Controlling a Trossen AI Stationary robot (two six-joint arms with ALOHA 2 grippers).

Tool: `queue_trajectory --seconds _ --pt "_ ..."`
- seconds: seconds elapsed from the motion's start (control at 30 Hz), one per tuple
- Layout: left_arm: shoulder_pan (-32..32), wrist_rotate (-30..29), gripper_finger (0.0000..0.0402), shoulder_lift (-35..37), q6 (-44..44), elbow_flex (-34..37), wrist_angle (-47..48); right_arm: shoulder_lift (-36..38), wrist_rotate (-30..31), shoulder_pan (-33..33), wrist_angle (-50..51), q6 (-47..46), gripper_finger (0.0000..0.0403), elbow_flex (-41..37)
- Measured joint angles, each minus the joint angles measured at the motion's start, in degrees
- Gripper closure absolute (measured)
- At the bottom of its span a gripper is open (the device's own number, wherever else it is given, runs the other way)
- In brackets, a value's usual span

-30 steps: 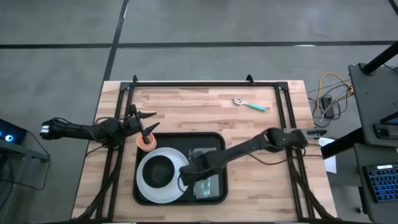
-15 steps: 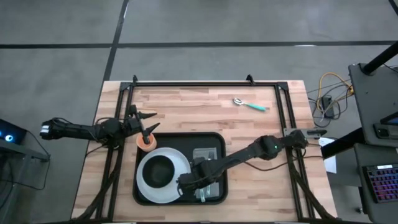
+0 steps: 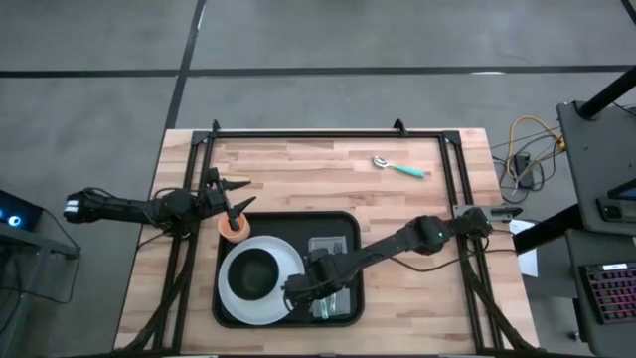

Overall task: Set up tray
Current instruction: Put the green patterned knife on the gray napkin to the left of the green patterned fork, then put the green spoon on the gray napkin to the left of the green patterned fork

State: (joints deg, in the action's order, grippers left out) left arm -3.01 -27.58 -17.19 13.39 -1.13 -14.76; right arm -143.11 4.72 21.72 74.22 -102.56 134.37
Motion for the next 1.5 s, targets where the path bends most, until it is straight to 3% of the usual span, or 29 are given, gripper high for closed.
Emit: queue_trajectory --seconds 0.3,0.57,1.03,1.23,1.5 --pt "0.0 0.0 0.0203 0.0 0.0 0.0 0.0 0.0 -0.1 -0.4 0.0 0.1 0.0316 0.0" --pt "0.0 0.0 0.0203 0.0 0.0 0.0 0.0 0.0 2.1 -0.4 0.0 4.5 0.0287 0.0" --pt "0.0 0.0 0.0203 0.0 1.3 0.0 0.0 0.2 2.9 -4.3 1.4 21.2 0.0306 0.3" --pt "0.0 0.0 0.0203 0.1 1.7 0.0 0.0 0.3 3.0 -6.3 8.8 26.9 0.0308 0.3" --pt "0.0 0.0 0.0203 0.1 1.7 0.0 0.0 0.5 8.8 -7.9 15.7 36.6 0.0297 0.3"
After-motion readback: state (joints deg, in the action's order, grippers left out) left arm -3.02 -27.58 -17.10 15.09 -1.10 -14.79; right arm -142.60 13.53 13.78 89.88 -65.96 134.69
